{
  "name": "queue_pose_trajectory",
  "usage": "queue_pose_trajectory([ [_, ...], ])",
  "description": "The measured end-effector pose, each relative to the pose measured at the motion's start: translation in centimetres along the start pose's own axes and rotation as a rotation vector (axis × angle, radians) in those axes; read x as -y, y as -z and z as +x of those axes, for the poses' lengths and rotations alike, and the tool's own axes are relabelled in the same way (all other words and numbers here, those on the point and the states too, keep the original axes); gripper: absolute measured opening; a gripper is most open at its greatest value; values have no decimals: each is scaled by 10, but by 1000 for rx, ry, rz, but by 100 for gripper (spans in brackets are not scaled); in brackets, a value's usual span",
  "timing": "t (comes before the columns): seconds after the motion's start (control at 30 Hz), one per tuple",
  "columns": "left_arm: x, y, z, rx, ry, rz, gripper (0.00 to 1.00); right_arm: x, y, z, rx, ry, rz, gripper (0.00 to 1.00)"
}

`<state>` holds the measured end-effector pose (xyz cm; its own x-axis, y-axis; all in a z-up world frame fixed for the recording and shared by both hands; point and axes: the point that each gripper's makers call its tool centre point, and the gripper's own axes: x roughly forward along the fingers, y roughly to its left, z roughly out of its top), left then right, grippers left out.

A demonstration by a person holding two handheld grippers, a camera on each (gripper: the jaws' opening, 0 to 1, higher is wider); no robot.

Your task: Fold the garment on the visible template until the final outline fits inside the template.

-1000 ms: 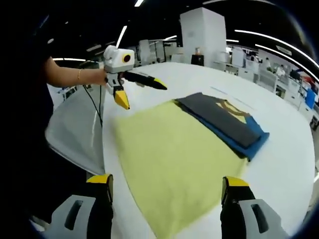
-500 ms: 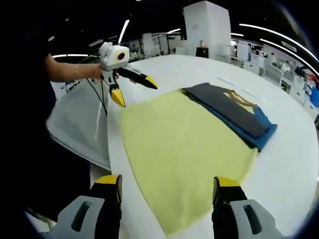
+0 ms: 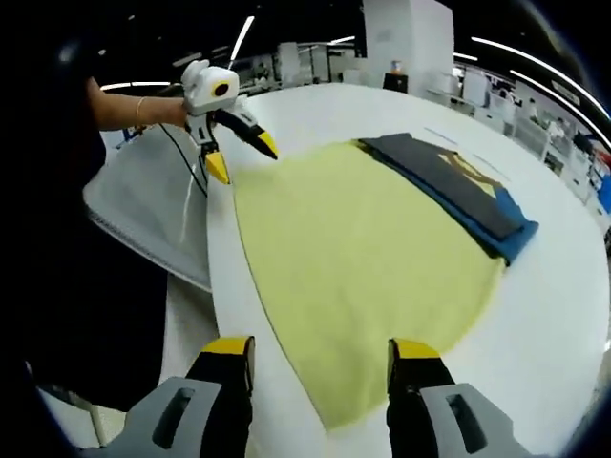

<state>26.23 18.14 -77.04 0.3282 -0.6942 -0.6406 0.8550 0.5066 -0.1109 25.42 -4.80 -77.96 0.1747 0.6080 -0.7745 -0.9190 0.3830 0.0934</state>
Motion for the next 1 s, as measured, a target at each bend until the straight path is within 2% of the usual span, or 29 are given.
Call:
queue_pose_trajectory([
  [0.17, 6, 15, -1, -37, 6, -1, 44, -1, 9, 2, -17, 10, 0, 49],
  [0.37, 9, 26, -1, -66, 1, 5, 42, -2, 17, 4, -42, 12, -2, 44],
  [0.57, 9, 39, -1, -122, -4, 32, 37, 0, 23, 7, -69, 18, -14, 40],
  [0.77, 7, 39, -1, -128, -18, 52, 34, 2, 26, 8, -84, 30, -37, 37],
  [0.93, 6, 41, 0, -160, -28, 126, 31, 5, 28, 9, -116, 55, -117, 33],
  [1.0, 5, 42, 0, -169, -34, 151, 31, 5, 28, 8, -114, 53, -106, 33],
])
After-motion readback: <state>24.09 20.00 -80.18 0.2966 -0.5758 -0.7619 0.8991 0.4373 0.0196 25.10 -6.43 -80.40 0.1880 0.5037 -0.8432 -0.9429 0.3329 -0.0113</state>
